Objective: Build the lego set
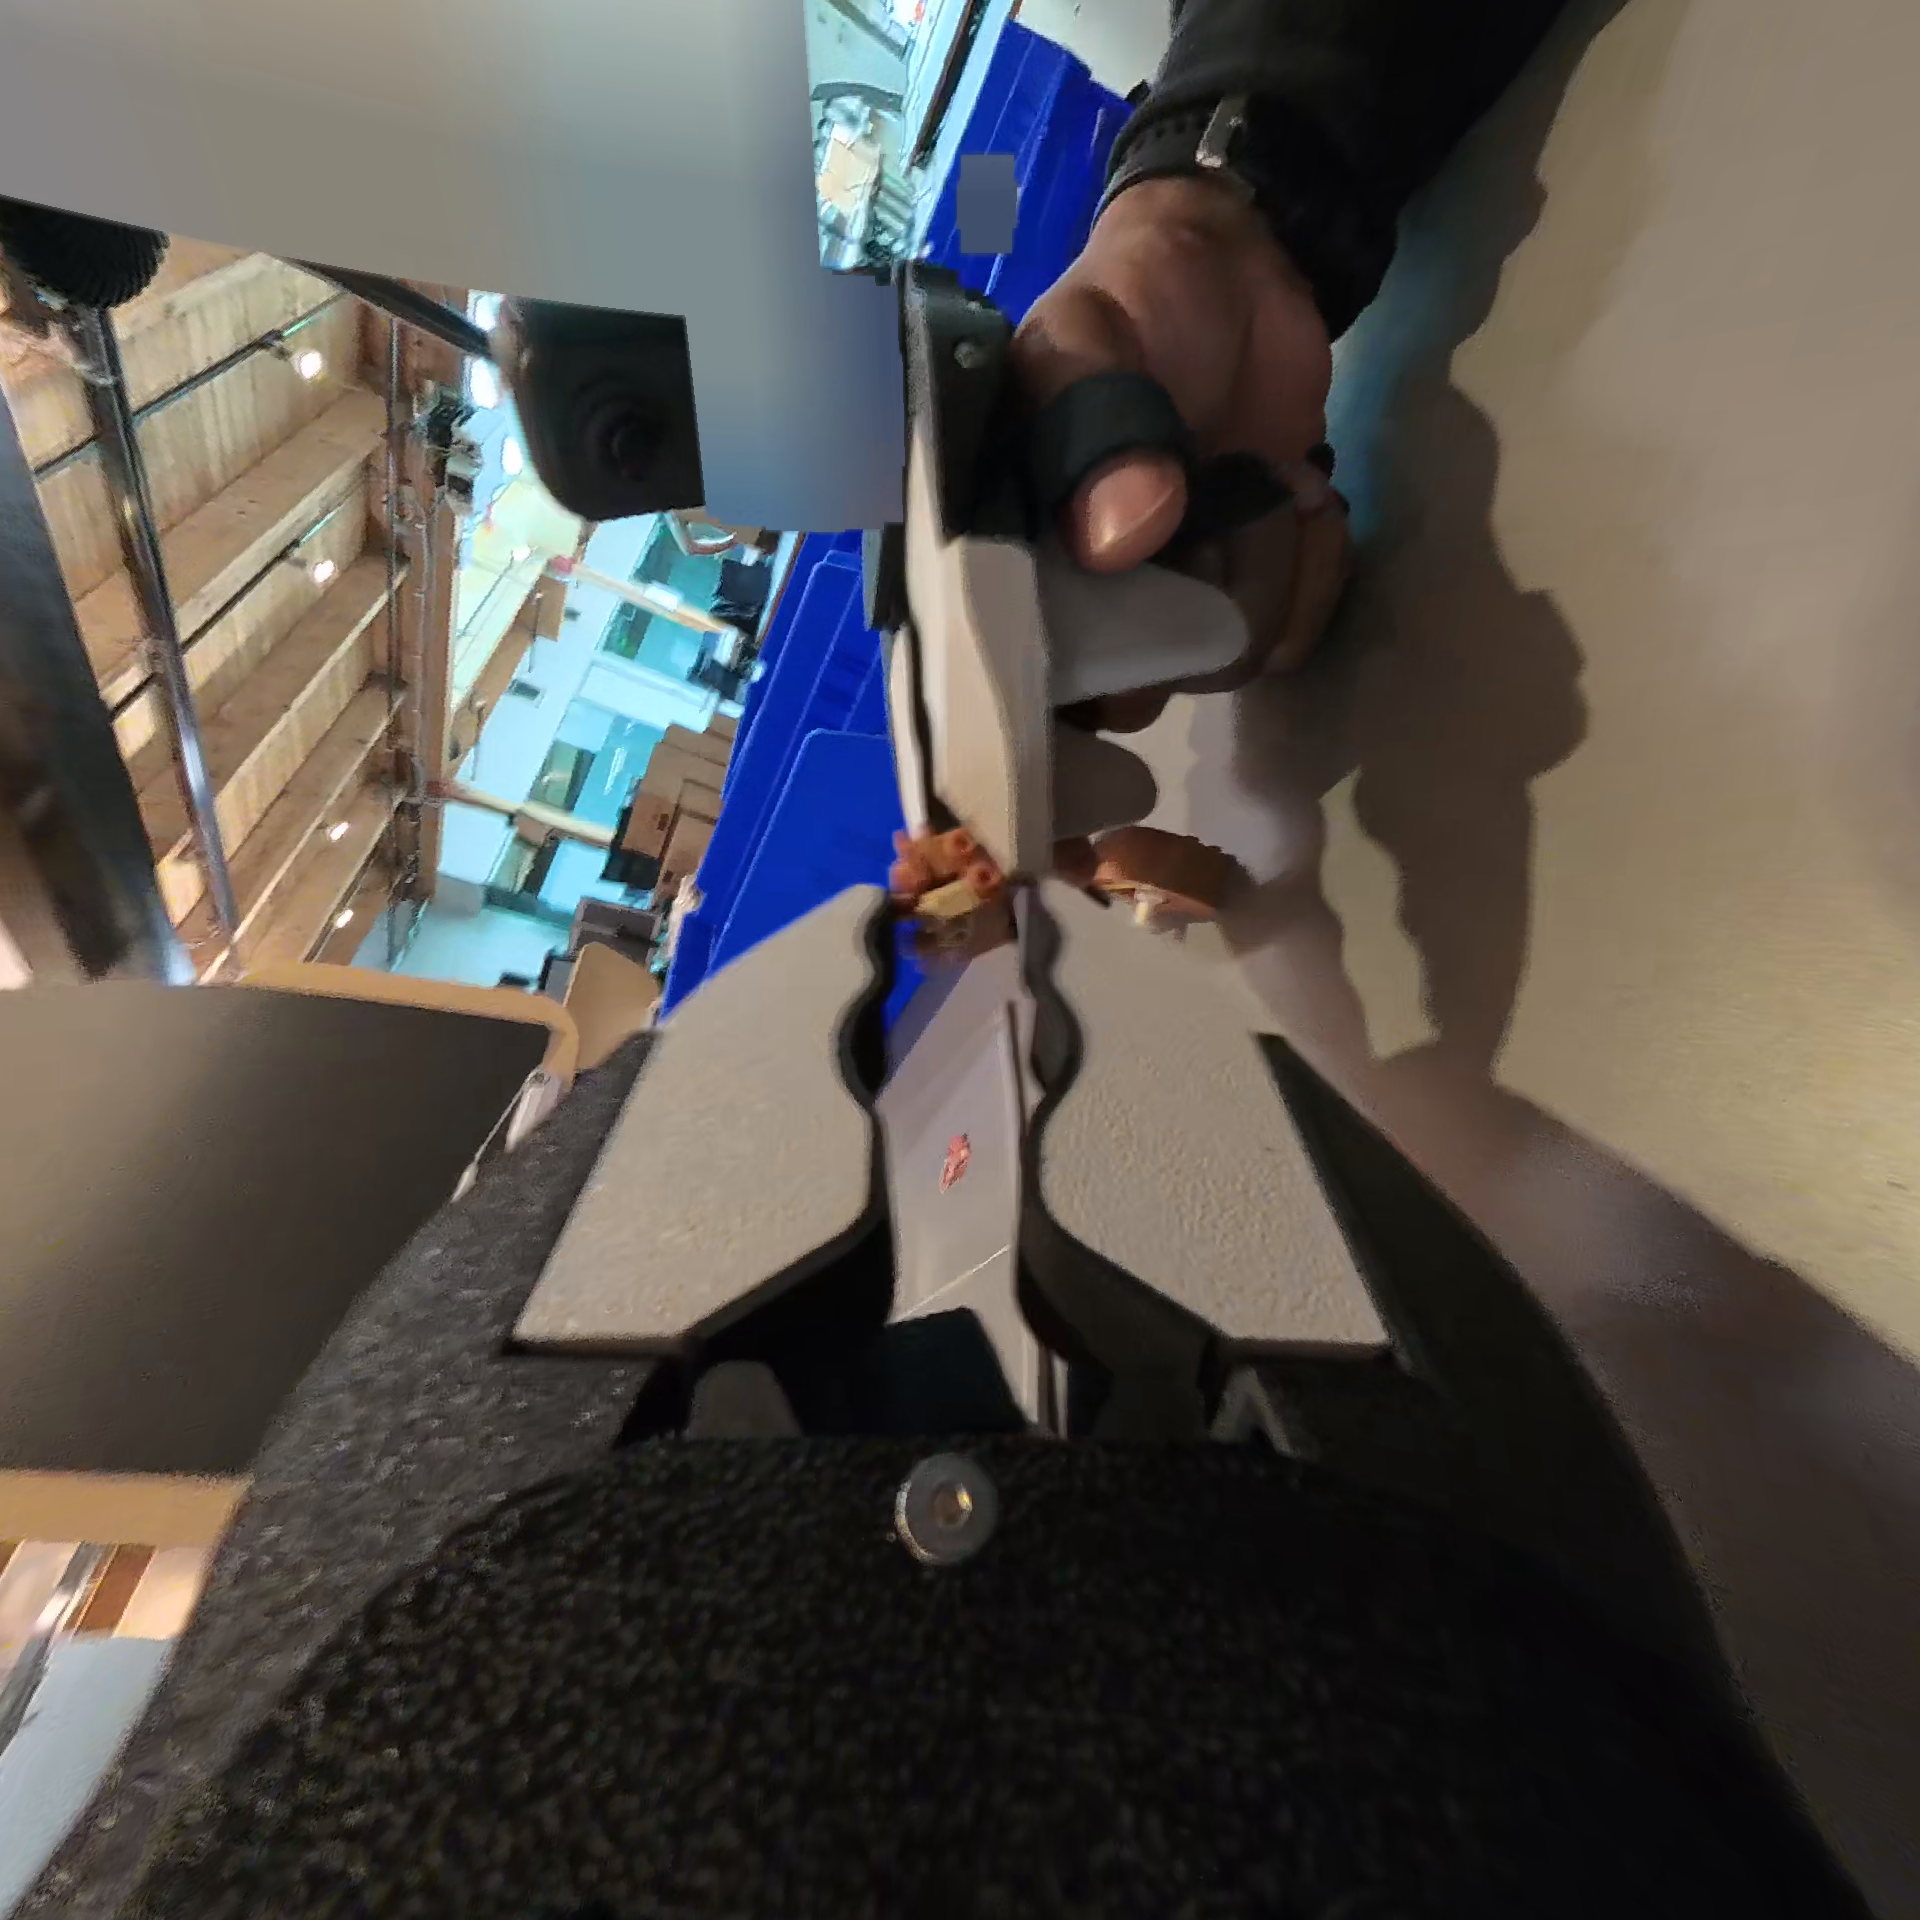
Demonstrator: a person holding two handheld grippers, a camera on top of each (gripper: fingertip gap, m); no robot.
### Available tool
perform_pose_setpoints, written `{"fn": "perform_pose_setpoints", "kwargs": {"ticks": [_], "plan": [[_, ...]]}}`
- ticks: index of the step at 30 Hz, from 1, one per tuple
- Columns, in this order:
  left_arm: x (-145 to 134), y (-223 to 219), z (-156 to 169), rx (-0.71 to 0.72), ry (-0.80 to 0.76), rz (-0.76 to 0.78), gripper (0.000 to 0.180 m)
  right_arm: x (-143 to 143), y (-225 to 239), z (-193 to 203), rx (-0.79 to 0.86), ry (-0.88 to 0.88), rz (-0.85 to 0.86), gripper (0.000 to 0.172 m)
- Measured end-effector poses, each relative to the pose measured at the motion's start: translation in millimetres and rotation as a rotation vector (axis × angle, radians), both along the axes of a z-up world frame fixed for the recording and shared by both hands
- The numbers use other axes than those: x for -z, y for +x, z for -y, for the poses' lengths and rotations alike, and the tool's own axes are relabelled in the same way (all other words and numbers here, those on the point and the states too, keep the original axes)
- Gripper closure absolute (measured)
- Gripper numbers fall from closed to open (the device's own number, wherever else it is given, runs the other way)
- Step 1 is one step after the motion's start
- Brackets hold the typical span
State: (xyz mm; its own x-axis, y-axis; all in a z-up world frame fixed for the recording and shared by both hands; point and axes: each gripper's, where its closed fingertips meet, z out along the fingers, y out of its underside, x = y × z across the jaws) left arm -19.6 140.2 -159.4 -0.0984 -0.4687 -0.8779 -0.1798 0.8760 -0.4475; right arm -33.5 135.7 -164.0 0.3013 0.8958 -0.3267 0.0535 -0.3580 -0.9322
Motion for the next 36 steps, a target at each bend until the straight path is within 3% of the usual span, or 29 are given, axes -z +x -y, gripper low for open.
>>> {"fn": "perform_pose_setpoints", "kwargs": {"ticks": [22,36], "plan": [[-4.7,0.9,1.8,0.009,-0.098,0.021,0.162,-5.7,-1.4,2.3,-0.007,-0.003,-0.049,0.155],[-4.7,2.7,-2.2,-0.026,-0.070,0.023,0.162,-6.7,1.0,-2.0,0.006,-0.037,-0.088,0.155]]}}
